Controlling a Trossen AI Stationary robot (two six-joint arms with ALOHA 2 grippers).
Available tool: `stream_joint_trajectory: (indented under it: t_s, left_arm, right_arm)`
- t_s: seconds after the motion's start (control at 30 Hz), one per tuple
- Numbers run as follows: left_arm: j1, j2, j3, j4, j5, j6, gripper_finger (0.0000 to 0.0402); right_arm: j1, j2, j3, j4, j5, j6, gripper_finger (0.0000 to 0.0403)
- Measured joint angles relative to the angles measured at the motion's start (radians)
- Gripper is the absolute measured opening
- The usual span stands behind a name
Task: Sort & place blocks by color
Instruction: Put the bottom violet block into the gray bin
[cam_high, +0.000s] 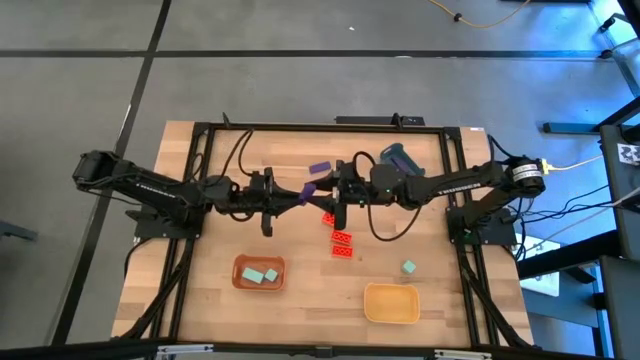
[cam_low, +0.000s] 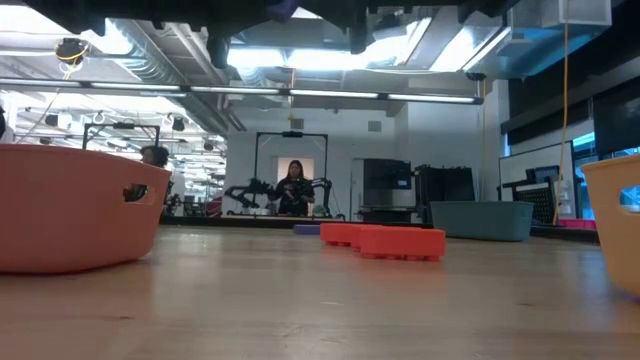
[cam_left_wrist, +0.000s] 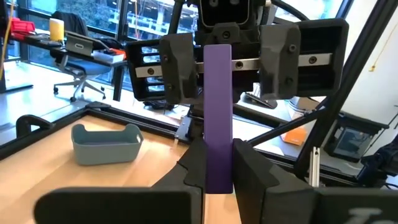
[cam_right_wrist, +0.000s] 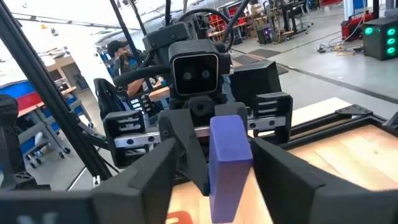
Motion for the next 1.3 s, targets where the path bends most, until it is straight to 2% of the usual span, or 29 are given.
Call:
stream_joint_trajectory:
  t_s: [0.1, 0.2, 0.23, 0.5, 0.6, 0.77, 1.0, 1.13, 1.3]
  left_arm:
    - [0.0, 0.0, 0.0, 0.0, 0.001, 0.0, 0.0038]
    - [0.0, 0.0, 0.0, 0.003, 0.005, -0.004, 0.0041]
    - [0.0, 0.0, 0.0, 0.002, 0.007, -0.005, 0.0046]
    - [0.0, 0.0, 0.0, 0.004, 0.007, 0.011, 0.0069]
    - [0.014, -0.008, 0.0, -0.005, 0.016, -0.031, 0.0081]
    - [0.048, -0.119, 0.001, -0.166, 0.028, -0.051, 0.013]
    - [0.091, -0.334, 0.0, -0.415, 0.003, -0.069, 0.0192]
    - [0.098, -0.451, 0.001, -0.523, -0.004, -0.071, 0.0201]
    - [0.097, -0.574, 0.001, -0.592, 0.008, -0.071, 0.02]
  right_arm:
    - [0.0, 0.0, 0.0, 0.012, 0.001, 0.003, 0.0143]
    - [0.0, -0.001, 0.0, 0.014, 0.0, 0.009, 0.0064]
    - [-0.001, -0.001, 0.0, 0.014, -0.002, 0.012, 0.0054]
    - [0.0, -0.002, 0.0, 0.015, -0.017, 0.026, 0.0058]
    - [0.0, -0.007, 0.0, 0.006, -0.017, 0.023, 0.0058]
    - [0.0, -0.063, 0.0, -0.076, -0.025, -0.022, 0.0058]
    - [-0.009, -0.223, -0.012, -0.423, -0.017, -0.125, 0.0058]
    - [-0.007, -0.353, -0.101, -0.461, -0.013, -0.13, 0.0058]
    - [-0.008, -0.534, -0.277, -0.399, 0.07, -0.072, 0.0058]
